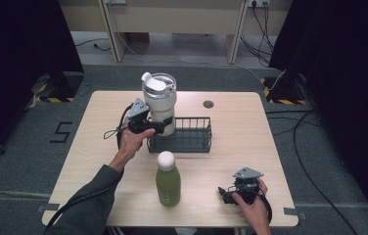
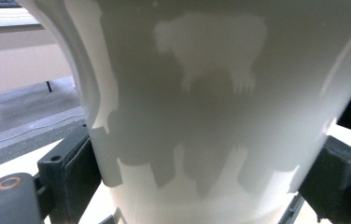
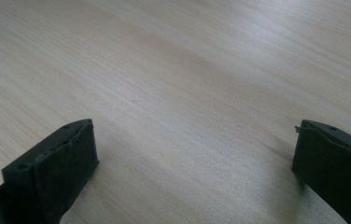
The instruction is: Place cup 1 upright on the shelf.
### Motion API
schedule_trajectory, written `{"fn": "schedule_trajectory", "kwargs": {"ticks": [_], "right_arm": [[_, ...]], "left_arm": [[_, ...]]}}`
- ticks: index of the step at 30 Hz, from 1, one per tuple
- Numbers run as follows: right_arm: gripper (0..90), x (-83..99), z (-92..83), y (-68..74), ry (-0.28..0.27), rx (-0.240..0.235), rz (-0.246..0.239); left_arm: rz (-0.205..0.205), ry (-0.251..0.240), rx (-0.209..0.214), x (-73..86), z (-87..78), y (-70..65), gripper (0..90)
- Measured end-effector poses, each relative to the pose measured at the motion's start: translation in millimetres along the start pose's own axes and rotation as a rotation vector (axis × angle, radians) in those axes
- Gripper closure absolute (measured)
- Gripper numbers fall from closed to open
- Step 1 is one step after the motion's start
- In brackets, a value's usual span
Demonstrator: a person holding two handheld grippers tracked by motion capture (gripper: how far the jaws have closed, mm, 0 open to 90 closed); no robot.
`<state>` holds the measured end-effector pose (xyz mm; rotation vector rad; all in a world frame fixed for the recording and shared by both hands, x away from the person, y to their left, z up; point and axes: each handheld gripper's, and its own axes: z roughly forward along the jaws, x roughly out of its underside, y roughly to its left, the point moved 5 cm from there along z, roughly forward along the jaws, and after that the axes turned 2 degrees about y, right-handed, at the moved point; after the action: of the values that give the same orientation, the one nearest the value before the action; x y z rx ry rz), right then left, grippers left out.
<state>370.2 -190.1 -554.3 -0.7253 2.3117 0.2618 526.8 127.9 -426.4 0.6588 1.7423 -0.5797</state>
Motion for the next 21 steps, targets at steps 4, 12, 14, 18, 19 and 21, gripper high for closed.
{"fn": "schedule_trajectory", "kwargs": {"ticks": [4,12,14,18,19,21], "right_arm": [[0.3,0.0,0.0,0.0,0.0,0.0,0.0],[0.3,0.0,0.0,0.0,0.0,0.0,0.0],[0.3,0.0,0.0,0.0,0.0,0.0,0.0],[0.3,0.0,0.0,0.0,0.0,0.0,0.0],[0.3,0.0,0.0,0.0,0.0,0.0,0.0],[0.3,0.0,0.0,0.0,0.0,0.0,0.0]], "left_arm": [[-0.027,-0.017,0.0,2.0,2.6,-1.2,11.1],[-0.031,-0.013,-0.001,7.7,5.3,-1.2,11.1],[-0.028,-0.012,0.0,9.3,5.6,-0.8,11.0],[-0.01,0.012,0.001,13.9,5.4,1.4,11.1],[-0.009,0.013,0.001,14.9,5.8,1.3,11.1],[-0.006,0.016,-0.001,17.1,6.6,1.1,11.1]]}}
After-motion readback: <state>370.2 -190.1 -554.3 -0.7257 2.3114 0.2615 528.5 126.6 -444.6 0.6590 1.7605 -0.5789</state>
